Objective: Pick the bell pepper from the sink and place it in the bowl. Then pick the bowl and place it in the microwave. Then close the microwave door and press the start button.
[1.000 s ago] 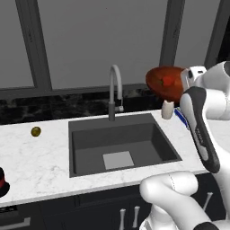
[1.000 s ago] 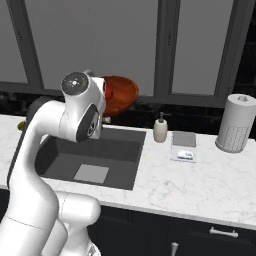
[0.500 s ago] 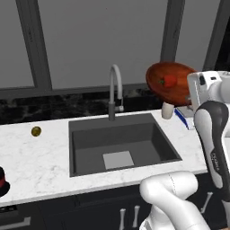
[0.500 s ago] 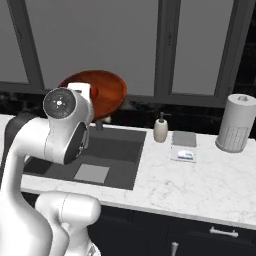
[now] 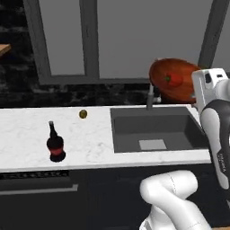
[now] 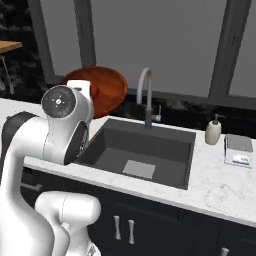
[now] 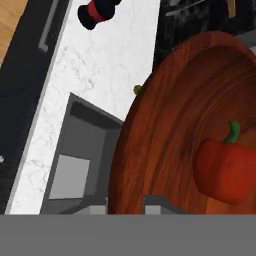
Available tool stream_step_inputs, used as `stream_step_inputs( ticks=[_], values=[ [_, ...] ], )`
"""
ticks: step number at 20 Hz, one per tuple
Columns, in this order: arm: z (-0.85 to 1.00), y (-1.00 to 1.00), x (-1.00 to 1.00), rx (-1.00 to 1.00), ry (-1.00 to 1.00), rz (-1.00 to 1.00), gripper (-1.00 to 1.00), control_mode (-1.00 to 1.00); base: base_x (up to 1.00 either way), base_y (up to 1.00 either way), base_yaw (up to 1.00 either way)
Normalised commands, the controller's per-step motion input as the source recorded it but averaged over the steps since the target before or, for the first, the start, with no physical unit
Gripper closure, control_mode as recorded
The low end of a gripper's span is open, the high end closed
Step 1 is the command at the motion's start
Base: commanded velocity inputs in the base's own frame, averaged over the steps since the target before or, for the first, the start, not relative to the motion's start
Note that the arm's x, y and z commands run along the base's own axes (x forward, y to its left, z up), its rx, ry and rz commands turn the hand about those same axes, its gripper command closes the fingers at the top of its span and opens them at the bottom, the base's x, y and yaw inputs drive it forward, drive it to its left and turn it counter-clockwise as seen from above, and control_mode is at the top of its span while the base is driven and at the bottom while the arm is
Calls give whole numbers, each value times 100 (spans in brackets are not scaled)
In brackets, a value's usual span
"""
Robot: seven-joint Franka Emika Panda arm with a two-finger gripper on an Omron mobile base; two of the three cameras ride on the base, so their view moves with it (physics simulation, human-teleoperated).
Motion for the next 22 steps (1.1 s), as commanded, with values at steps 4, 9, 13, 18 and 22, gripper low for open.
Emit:
stream_step_inputs(
  ticks=[4,9,13,18,22],
  values=[
    [0,0,0,0,0,0,100,100,-8,100,70],
    [0,0,0,0,0,0,100,100,0,84,84],
    [0,0,0,0,0,0,100,100,0,61,92],
    [0,0,0,0,0,0,100,100,0,58,93],
    [0,0,0,0,0,0,100,100,0,35,100]
  ],
)
